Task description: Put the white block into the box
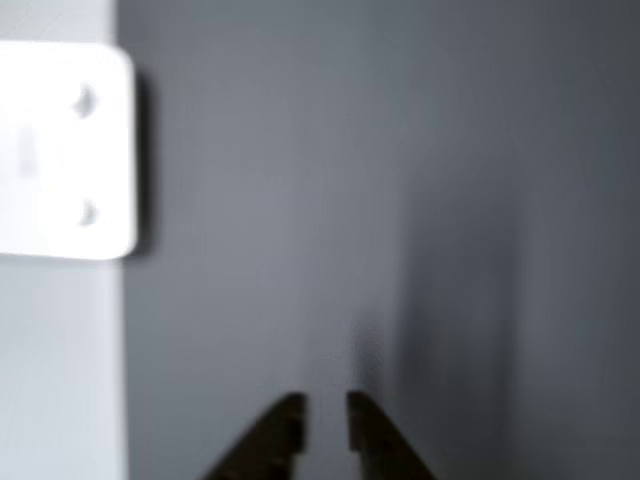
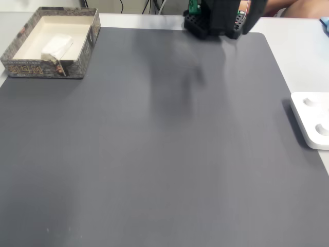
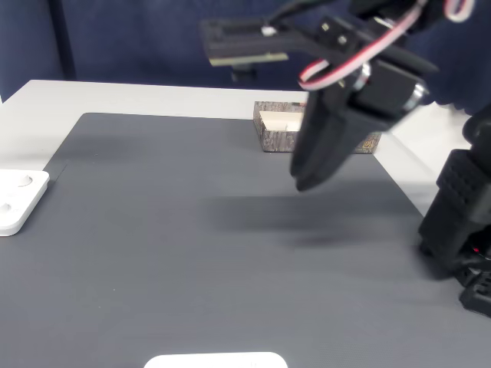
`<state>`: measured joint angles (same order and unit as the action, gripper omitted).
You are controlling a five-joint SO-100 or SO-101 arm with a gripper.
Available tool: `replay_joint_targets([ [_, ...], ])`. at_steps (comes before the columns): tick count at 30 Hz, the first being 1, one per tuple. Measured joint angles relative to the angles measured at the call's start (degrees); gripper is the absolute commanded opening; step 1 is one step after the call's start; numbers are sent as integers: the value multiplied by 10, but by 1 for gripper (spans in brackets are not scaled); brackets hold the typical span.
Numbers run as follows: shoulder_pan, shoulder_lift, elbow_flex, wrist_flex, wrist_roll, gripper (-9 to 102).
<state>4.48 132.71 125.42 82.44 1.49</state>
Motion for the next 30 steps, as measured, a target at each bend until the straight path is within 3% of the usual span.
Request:
replay_joint_targets([
  [7, -59, 171, 159, -38, -87, -2],
  [17, -48, 445, 379, -81, -105, -2],
  [30, -47, 553, 461, -92, -105, -2],
])
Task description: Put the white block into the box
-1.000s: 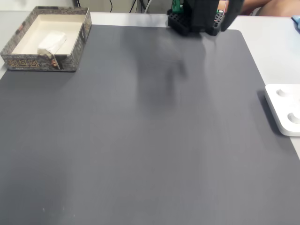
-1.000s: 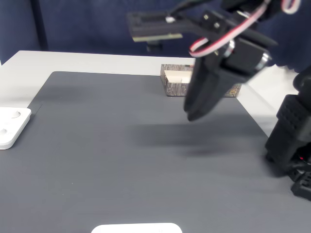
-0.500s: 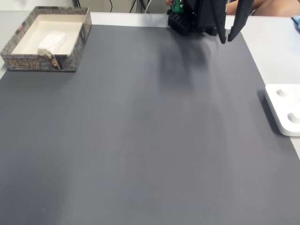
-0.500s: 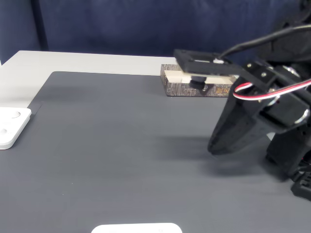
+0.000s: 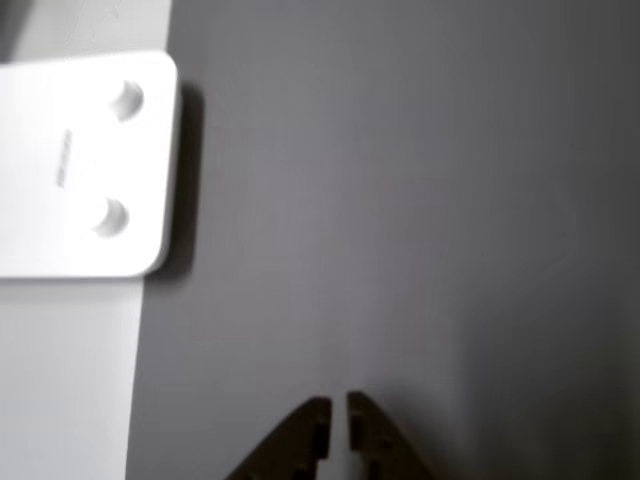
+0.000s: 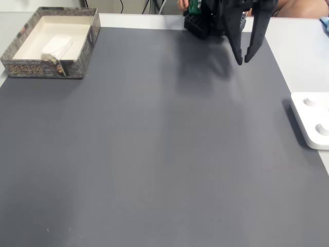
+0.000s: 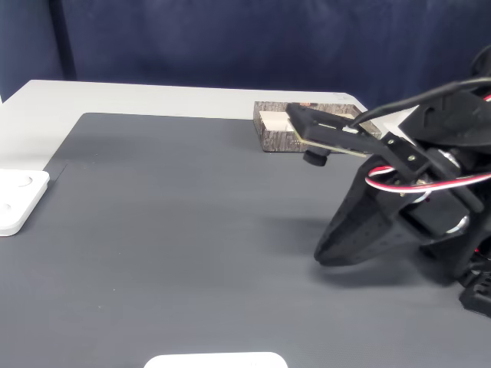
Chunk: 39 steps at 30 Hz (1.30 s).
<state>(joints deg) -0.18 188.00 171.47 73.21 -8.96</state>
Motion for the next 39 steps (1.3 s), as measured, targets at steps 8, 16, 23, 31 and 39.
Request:
replay_joint_targets([
  [8, -11, 4, 25, 0, -4, -2],
  [16, -11, 4, 44, 0, -7, -2],
  [23, -7, 4, 46, 14, 57, -2],
  [31, 16, 4, 46, 29, 79, -2],
  [39, 37, 4, 46, 29, 79, -2],
])
